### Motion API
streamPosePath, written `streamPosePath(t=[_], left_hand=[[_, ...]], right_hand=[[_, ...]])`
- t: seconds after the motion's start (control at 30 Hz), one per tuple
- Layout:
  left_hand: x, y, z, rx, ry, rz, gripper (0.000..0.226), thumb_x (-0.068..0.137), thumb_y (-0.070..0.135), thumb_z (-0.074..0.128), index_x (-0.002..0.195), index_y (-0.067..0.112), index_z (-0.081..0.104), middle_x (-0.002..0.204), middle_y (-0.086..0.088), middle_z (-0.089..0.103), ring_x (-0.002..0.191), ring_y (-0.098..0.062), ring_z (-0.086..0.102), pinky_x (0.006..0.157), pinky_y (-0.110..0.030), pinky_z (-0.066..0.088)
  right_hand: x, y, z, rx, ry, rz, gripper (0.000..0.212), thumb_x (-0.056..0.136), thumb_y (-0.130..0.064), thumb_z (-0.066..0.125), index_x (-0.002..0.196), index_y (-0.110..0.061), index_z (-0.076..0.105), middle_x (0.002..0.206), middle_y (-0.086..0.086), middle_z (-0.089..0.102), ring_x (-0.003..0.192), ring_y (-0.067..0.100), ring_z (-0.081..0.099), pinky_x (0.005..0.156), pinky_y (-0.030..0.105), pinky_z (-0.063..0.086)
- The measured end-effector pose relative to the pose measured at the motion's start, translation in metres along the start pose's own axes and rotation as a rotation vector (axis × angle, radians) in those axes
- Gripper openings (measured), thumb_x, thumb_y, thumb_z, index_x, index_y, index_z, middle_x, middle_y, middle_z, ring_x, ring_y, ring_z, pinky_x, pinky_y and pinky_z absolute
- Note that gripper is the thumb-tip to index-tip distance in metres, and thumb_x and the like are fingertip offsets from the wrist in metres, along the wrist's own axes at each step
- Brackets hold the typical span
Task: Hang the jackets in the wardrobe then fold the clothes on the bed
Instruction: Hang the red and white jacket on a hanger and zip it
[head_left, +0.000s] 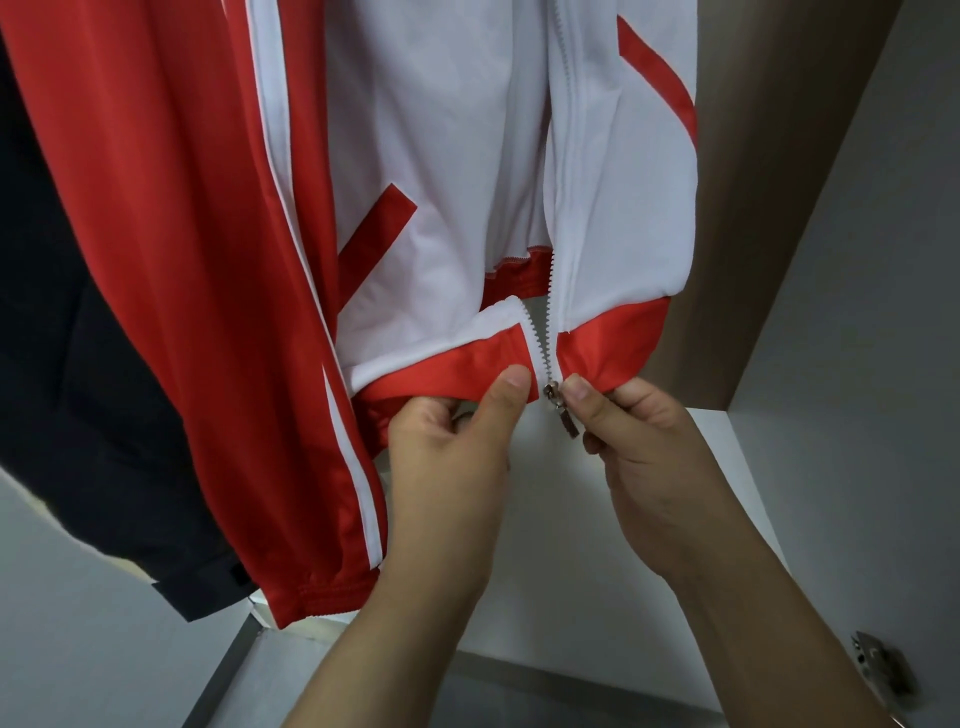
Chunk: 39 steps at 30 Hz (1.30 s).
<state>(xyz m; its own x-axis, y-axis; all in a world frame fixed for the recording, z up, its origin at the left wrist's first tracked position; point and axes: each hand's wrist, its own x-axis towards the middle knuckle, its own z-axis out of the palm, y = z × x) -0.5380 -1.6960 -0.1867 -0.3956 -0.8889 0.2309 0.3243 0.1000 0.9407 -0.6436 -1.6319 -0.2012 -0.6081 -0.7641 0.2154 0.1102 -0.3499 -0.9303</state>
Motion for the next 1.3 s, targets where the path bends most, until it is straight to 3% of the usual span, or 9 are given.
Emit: streamPosePath(t=[0.13,0.27,0.53,0.63,0.83,0.93,1.03,1.13,1.3], left_hand=[[0.001,-0.003,-0.005,0.117,0.009,0.060,0.039,0.085,0.019,0.072,0.057,0.007,0.048,0.047,0.001,0.034,0.043,-0.009,0.028,0.041,-0.019,0.031],[-0.001,-0.006,-0.006,0.238,-0.002,0.143,0.042,0.086,0.023,0.071,0.069,-0.011,0.052,0.046,0.003,0.038,0.040,-0.004,0.029,0.039,-0.019,0.030],[-0.001,-0.008,-0.010,0.419,-0.071,0.180,0.025,0.089,0.020,0.068,0.073,0.002,0.063,0.051,-0.007,0.052,0.041,-0.003,0.038,0.040,-0.018,0.034],[-0.002,-0.009,-0.011,0.465,-0.110,0.177,0.024,0.089,0.019,0.068,0.070,0.004,0.062,0.051,-0.005,0.052,0.039,-0.004,0.038,0.039,-0.015,0.032],[0.011,-0.004,-0.019,0.423,-0.108,-0.163,0.028,0.088,0.025,0.070,0.067,0.007,0.063,0.047,0.004,0.047,0.040,-0.011,0.037,0.043,-0.021,0.032],[0.019,0.006,-0.031,0.858,-0.297,-0.286,0.037,0.086,0.042,0.068,0.067,0.010,0.070,0.051,-0.005,0.054,0.038,-0.013,0.042,0.046,-0.022,0.037],[0.017,0.020,-0.036,1.172,-0.393,-0.102,0.034,0.084,0.044,0.067,0.066,0.015,0.068,0.052,-0.001,0.058,0.035,-0.007,0.043,0.039,-0.020,0.036],[0.007,0.027,-0.027,1.088,-0.401,0.008,0.026,0.079,0.046,0.072,0.066,0.025,0.064,0.058,0.015,0.061,0.046,0.000,0.053,0.041,-0.014,0.035],[0.000,0.008,-0.017,1.100,-0.236,0.189,0.029,0.075,0.057,0.070,0.092,0.034,0.067,0.080,0.019,0.055,0.071,0.003,0.053,0.059,-0.014,0.035]], right_hand=[[0.001,0.000,0.005,0.061,-0.002,-0.022,0.014,0.079,-0.028,0.065,0.080,-0.028,0.078,0.081,-0.014,0.073,0.067,-0.009,0.061,0.060,0.004,0.044],[0.001,0.000,0.009,0.074,0.053,-0.001,0.017,0.080,-0.027,0.064,0.089,-0.020,0.076,0.087,-0.010,0.075,0.072,-0.007,0.064,0.061,0.004,0.044],[-0.001,0.005,0.020,0.062,0.198,0.014,0.015,0.092,-0.013,0.061,0.094,-0.018,0.075,0.103,-0.005,0.074,0.081,-0.007,0.066,0.061,0.001,0.043],[-0.002,0.006,0.020,0.073,0.241,0.042,0.014,0.091,-0.013,0.062,0.096,-0.016,0.074,0.091,-0.010,0.075,0.073,-0.009,0.064,0.058,0.001,0.042],[-0.003,-0.003,0.015,0.025,0.167,0.070,0.010,0.085,-0.013,0.066,0.090,-0.014,0.075,0.079,-0.013,0.074,0.063,-0.011,0.060,0.056,0.002,0.041],[-0.002,-0.007,0.009,0.017,0.164,0.104,0.006,0.081,-0.015,0.069,0.079,-0.015,0.075,0.072,-0.013,0.072,0.056,-0.010,0.057,0.053,0.002,0.040],[0.000,-0.010,0.007,0.016,0.156,0.113,0.007,0.074,-0.020,0.071,0.071,-0.017,0.075,0.068,-0.013,0.070,0.053,-0.008,0.056,0.053,0.002,0.040],[0.000,-0.011,0.007,0.033,0.139,0.106,0.008,0.068,-0.025,0.071,0.066,-0.019,0.076,0.063,-0.014,0.067,0.053,-0.008,0.056,0.053,0.003,0.041],[-0.001,-0.013,0.004,0.003,0.110,0.102,0.016,0.072,-0.025,0.071,0.080,-0.012,0.075,0.072,-0.011,0.071,0.058,-0.009,0.058,0.054,0.003,0.041]])
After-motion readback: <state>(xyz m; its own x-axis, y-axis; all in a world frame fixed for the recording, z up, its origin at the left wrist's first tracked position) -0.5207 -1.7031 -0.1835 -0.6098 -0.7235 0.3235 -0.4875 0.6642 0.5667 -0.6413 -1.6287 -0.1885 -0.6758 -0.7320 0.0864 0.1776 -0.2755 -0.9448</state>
